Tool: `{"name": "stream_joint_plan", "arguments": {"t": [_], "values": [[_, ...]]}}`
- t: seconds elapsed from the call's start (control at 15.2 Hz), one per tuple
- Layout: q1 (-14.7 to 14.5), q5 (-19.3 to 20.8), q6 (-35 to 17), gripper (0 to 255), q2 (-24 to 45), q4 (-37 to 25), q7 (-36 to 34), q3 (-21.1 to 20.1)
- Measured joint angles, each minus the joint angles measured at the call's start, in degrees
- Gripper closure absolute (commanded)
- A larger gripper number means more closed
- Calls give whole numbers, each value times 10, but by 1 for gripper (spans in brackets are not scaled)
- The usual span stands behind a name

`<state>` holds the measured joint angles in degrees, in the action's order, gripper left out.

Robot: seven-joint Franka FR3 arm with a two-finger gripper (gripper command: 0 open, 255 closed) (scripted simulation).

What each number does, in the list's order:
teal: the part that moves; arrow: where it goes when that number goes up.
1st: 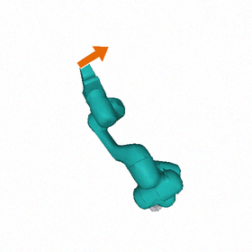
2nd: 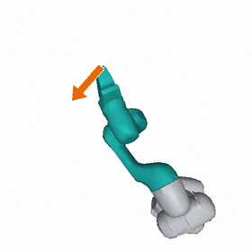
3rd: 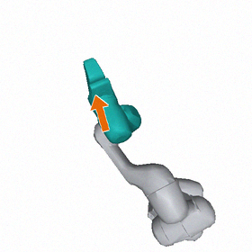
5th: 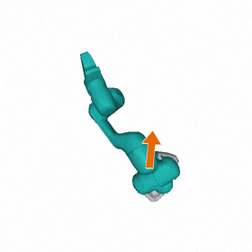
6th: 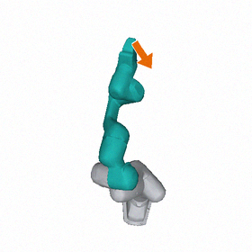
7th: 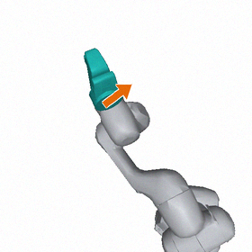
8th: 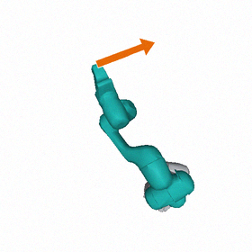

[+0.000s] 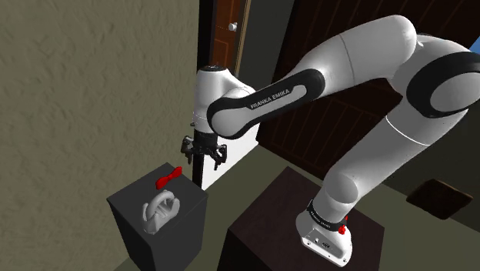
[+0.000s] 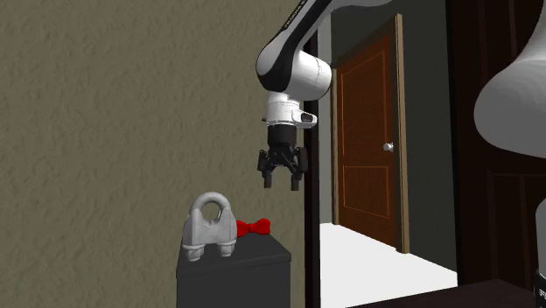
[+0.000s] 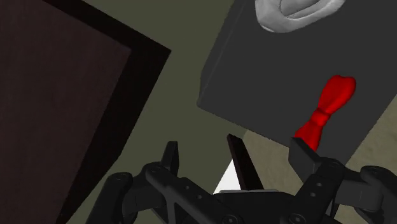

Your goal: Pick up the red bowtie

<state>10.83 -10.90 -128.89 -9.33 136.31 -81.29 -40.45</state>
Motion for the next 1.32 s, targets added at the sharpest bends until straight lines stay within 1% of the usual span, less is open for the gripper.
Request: {"name": "stream_joint_plan", "arguments": {"t": [0.2,0.33,0.4,0.53,0.73,0.79,0.86,1.32], "values": [[17,74,-28,0,89,-49,-117,-22],[12,130,-41,0,149,-82,-199,-22],[5,157,-45,0,179,-101,-238,-16],[-21,211,-56,0,241,-139,-317,4],[-62,266,-59,0,318,-203,-408,45],[-73,275,-57,0,337,-222,-429,56],[-76,280,-59,0,344,-227,-439,61],[-96,311,-95,0,388,-231,-466,87]]}}
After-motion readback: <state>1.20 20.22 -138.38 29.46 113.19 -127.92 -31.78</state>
